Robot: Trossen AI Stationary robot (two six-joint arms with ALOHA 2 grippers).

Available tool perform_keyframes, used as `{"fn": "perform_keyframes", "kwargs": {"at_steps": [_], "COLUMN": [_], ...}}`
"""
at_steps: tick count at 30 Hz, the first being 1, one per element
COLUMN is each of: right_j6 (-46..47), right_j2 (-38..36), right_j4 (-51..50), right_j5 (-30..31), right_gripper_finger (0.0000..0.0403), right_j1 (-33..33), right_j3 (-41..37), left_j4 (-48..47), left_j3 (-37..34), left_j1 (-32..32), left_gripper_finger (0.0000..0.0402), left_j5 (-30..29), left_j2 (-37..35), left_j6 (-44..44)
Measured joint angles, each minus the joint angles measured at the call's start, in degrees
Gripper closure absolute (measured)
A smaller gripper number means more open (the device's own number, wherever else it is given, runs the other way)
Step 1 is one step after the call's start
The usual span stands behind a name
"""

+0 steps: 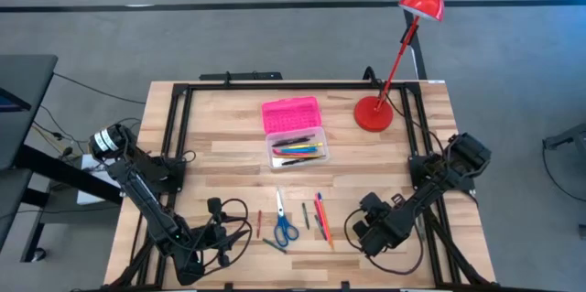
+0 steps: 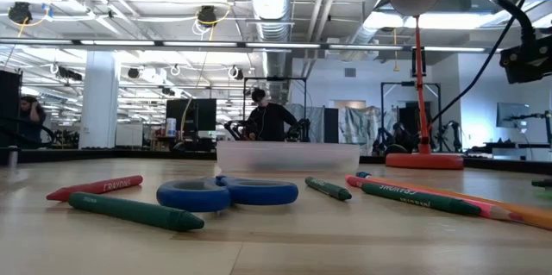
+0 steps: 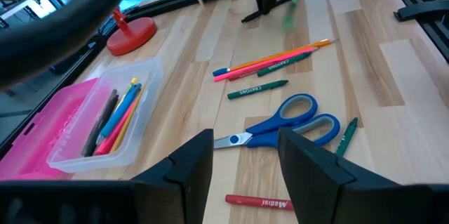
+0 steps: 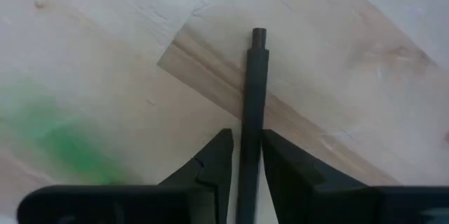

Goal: Pick & place school supplies into a supply box
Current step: Put the black pen into the pink supply box

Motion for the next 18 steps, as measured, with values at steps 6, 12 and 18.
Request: {"fn": "perform_keyframes", "kwargs": {"at_steps": [6,12,18], "right_j6": [-0.1,-0.1,-1.6], "right_j2": [0.1,0.1,0.2], "right_j4": [-0.1,-0.1,0.2], "right_j5": [0.1,0.0,0.9], "right_gripper_finger": [0.0327,0.0329,0.0352], "right_j1": [0.3,0.3,0.3], "right_j3": [-0.1,-0.1,-0.1], "left_j4": [-0.1,-0.1,-0.1], "left_j3": [0.0,0.0,0.0], "left_j1": [0.0,0.0,0.0], "left_gripper_finger": [0.0246,0.0246,0.0246], "left_j5": [-0.1,-0.1,0.0], "left_j2": [0.0,0.0,0.0], "left_j6": [0.0,0.0,0.0]}}
